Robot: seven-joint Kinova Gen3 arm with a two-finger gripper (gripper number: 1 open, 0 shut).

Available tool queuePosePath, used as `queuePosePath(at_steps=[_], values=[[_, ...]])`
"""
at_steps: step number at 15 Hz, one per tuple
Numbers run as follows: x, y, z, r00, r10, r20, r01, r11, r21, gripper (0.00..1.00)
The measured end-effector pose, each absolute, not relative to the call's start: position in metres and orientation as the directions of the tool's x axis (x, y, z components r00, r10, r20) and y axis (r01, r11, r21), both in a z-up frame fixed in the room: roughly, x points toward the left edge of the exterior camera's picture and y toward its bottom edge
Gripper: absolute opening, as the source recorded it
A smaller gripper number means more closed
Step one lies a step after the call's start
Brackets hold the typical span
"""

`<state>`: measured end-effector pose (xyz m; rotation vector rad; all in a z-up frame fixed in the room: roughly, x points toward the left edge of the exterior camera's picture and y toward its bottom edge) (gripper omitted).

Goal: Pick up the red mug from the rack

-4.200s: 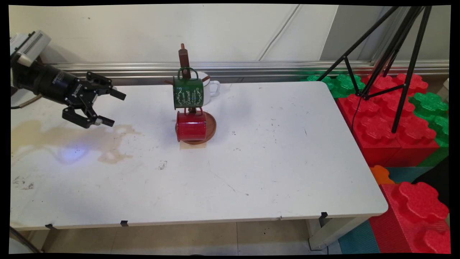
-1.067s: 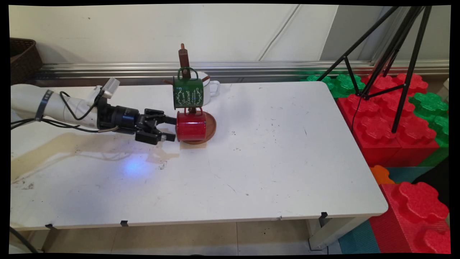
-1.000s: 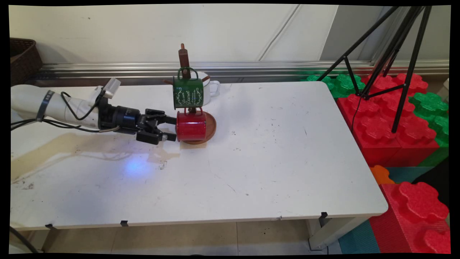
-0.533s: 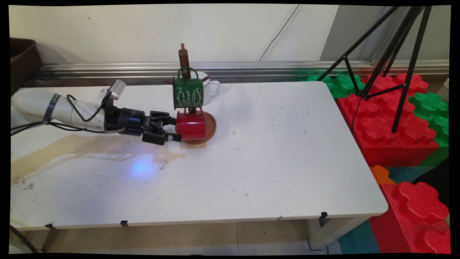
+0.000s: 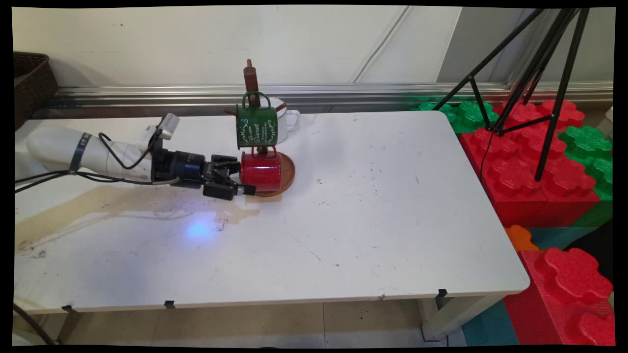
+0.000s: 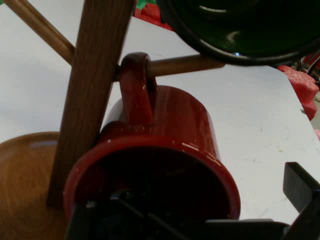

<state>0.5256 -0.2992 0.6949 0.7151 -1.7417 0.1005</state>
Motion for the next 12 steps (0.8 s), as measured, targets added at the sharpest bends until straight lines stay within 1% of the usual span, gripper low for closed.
queuePosePath(at_steps=[9, 10, 12], values=[[0.5192, -0.2969, 0.6889, -0.118, -0.417, 0.901, -0.515, 0.801, 0.304, 1.0], [0.5189, -0.2966, 0.6887, -0.117, -0.417, 0.901, -0.515, 0.801, 0.305, 0.0], [0.5182, -0.296, 0.6887, -0.114, -0.417, 0.901, -0.514, 0.801, 0.306, 0.0]])
